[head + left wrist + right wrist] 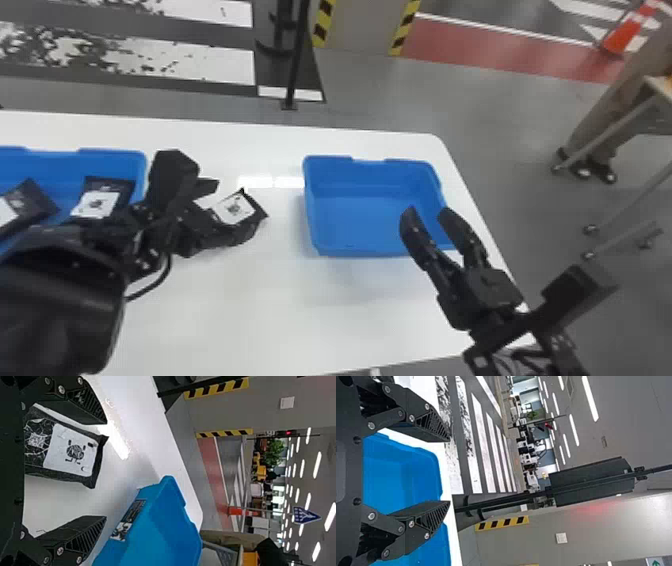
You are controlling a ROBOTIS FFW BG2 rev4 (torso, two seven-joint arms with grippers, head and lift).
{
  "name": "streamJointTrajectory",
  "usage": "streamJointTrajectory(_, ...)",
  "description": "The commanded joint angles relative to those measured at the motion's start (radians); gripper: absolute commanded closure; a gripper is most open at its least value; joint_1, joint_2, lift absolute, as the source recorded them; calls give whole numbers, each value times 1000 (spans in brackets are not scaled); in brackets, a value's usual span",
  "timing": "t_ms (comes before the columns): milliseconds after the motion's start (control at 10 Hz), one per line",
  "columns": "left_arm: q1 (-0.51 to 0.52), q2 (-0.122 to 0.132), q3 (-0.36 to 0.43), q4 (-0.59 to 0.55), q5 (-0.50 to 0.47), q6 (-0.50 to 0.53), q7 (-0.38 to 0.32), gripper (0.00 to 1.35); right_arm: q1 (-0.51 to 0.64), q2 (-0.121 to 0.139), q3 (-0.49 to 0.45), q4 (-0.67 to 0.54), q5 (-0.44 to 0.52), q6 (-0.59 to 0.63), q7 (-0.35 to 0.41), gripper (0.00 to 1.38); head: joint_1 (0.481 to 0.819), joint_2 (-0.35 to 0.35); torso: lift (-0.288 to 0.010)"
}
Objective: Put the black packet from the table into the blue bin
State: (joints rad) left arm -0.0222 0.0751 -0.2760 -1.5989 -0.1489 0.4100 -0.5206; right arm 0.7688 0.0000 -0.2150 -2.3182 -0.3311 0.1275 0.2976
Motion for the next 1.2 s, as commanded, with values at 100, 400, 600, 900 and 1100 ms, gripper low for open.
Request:
streamJointTrajectory(100,-66,-6,-45,91,-31,59,4,190,-1,1,0,0,0,0,0,510,695,-293,-110)
streamJointTrajectory(400,-120,-11,-73,186,-104,71,24,199,2,1,-2,0,-4,0,0,510,695,-300,-110)
streamJointTrajectory(600,-123,-15,-53,191,-116,130,30,529,7,1,-2,-2,-8,0,0,510,695,-280,-110)
streamJointTrajectory(900,-130,0,-75,191,-138,-15,11,1205,7,1,-2,0,-8,0,0,510,695,-268,-110)
streamJointTrajectory(1100,-142,3,-67,189,-188,-111,-19,1210,2,1,0,0,-8,0,0,510,695,-283,-110)
